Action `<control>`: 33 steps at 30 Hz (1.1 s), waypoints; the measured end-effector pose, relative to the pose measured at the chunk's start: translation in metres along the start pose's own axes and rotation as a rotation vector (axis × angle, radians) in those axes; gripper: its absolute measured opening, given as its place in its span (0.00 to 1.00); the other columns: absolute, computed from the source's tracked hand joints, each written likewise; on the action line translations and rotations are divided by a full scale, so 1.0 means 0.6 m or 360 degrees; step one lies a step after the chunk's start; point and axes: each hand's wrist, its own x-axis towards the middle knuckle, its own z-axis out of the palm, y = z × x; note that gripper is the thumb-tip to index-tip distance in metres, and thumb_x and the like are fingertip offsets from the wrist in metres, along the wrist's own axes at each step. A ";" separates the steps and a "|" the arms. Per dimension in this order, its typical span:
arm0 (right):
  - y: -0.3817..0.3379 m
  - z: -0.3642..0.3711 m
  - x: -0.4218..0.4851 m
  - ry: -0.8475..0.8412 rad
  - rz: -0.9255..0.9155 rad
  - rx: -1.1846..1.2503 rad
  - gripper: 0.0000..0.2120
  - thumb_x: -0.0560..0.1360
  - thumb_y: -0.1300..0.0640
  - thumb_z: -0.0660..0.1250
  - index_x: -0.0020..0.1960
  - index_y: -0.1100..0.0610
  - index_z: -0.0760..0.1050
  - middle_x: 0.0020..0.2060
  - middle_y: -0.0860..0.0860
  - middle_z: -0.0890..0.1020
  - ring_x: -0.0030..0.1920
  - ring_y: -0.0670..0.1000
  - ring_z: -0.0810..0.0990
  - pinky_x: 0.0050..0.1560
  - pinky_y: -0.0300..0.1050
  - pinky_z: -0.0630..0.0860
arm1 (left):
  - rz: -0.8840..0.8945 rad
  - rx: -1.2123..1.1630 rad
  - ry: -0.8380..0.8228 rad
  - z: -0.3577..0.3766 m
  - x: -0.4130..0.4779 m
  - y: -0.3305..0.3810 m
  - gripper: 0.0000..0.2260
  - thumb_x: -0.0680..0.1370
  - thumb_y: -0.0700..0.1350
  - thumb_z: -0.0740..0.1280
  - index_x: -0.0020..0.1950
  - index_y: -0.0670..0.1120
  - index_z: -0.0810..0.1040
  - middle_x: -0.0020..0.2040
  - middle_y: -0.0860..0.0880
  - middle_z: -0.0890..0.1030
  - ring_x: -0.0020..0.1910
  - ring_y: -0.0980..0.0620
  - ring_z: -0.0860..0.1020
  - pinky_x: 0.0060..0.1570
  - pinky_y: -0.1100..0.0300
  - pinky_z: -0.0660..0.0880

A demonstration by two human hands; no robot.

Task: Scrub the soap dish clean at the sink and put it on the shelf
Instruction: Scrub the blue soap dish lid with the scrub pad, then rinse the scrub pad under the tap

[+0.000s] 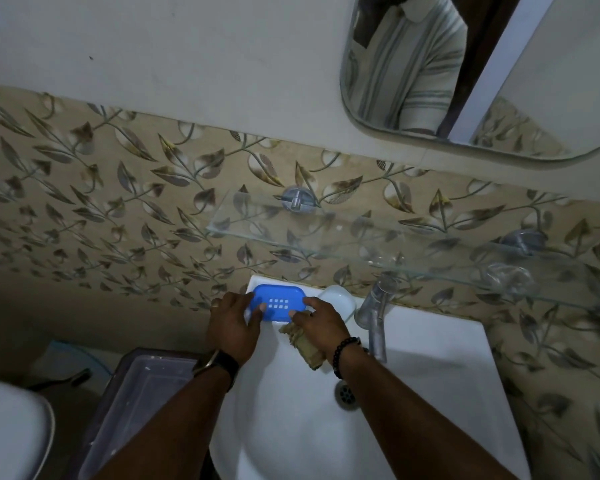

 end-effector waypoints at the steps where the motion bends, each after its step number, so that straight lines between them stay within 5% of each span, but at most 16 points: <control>1: -0.001 -0.001 -0.002 0.0014 -0.0007 0.0045 0.28 0.76 0.44 0.70 0.73 0.51 0.70 0.64 0.52 0.80 0.57 0.51 0.82 0.62 0.48 0.79 | 0.0080 -0.0064 0.0032 -0.005 -0.005 0.004 0.22 0.77 0.58 0.65 0.56 0.43 0.85 0.48 0.42 0.83 0.48 0.39 0.81 0.49 0.51 0.77; 4: -0.011 -0.004 -0.011 0.0048 -0.0062 0.0136 0.25 0.76 0.44 0.71 0.70 0.51 0.73 0.60 0.53 0.82 0.55 0.52 0.83 0.61 0.50 0.79 | 0.0210 -0.0214 -0.0046 -0.019 -0.013 0.022 0.15 0.76 0.56 0.71 0.51 0.46 0.87 0.47 0.47 0.85 0.46 0.46 0.81 0.47 0.59 0.74; 9: -0.037 -0.011 -0.039 0.0075 -0.0175 0.0333 0.20 0.77 0.45 0.70 0.65 0.52 0.76 0.57 0.55 0.84 0.56 0.55 0.83 0.61 0.57 0.80 | 0.0220 -0.0490 -0.0503 -0.040 -0.018 0.055 0.18 0.73 0.56 0.76 0.61 0.53 0.82 0.50 0.56 0.83 0.44 0.56 0.79 0.45 0.66 0.72; 11: -0.046 -0.015 -0.055 0.0090 -0.0222 0.0388 0.18 0.77 0.45 0.70 0.63 0.51 0.77 0.56 0.56 0.84 0.54 0.55 0.84 0.60 0.56 0.80 | 0.0210 -0.0587 -0.0588 -0.046 -0.020 0.068 0.10 0.73 0.56 0.75 0.53 0.57 0.83 0.44 0.57 0.83 0.39 0.59 0.78 0.40 0.71 0.71; 16: -0.049 -0.032 -0.097 0.0143 -0.0240 0.0579 0.17 0.76 0.47 0.72 0.61 0.54 0.79 0.51 0.56 0.86 0.52 0.55 0.86 0.57 0.54 0.82 | 0.0145 -0.0775 -0.0690 -0.057 -0.033 0.091 0.11 0.76 0.53 0.72 0.35 0.54 0.78 0.33 0.53 0.81 0.32 0.61 0.75 0.36 0.71 0.71; 23: -0.009 -0.102 -0.171 0.0148 -0.0208 0.0859 0.17 0.73 0.53 0.77 0.60 0.54 0.80 0.46 0.54 0.88 0.42 0.49 0.87 0.37 0.41 0.79 | -0.0057 -0.1176 -0.0742 -0.047 -0.064 0.139 0.09 0.79 0.45 0.70 0.44 0.40 0.82 0.36 0.49 0.83 0.34 0.59 0.79 0.37 0.67 0.74; 27: 0.044 -0.154 -0.213 0.0188 -0.0192 0.0857 0.20 0.73 0.62 0.76 0.64 0.56 0.78 0.55 0.57 0.85 0.51 0.56 0.86 0.48 0.51 0.83 | -0.0239 -0.1364 -0.0735 -0.021 -0.097 0.186 0.07 0.79 0.43 0.69 0.46 0.39 0.82 0.39 0.47 0.85 0.34 0.56 0.81 0.36 0.61 0.75; 33: 0.123 -0.227 -0.258 0.0520 -0.0102 0.0913 0.16 0.73 0.69 0.71 0.58 0.55 0.80 0.52 0.57 0.86 0.48 0.55 0.86 0.47 0.49 0.84 | -0.0305 -0.1456 -0.0907 0.030 -0.147 0.270 0.06 0.79 0.43 0.70 0.44 0.42 0.82 0.38 0.47 0.86 0.35 0.51 0.82 0.35 0.59 0.77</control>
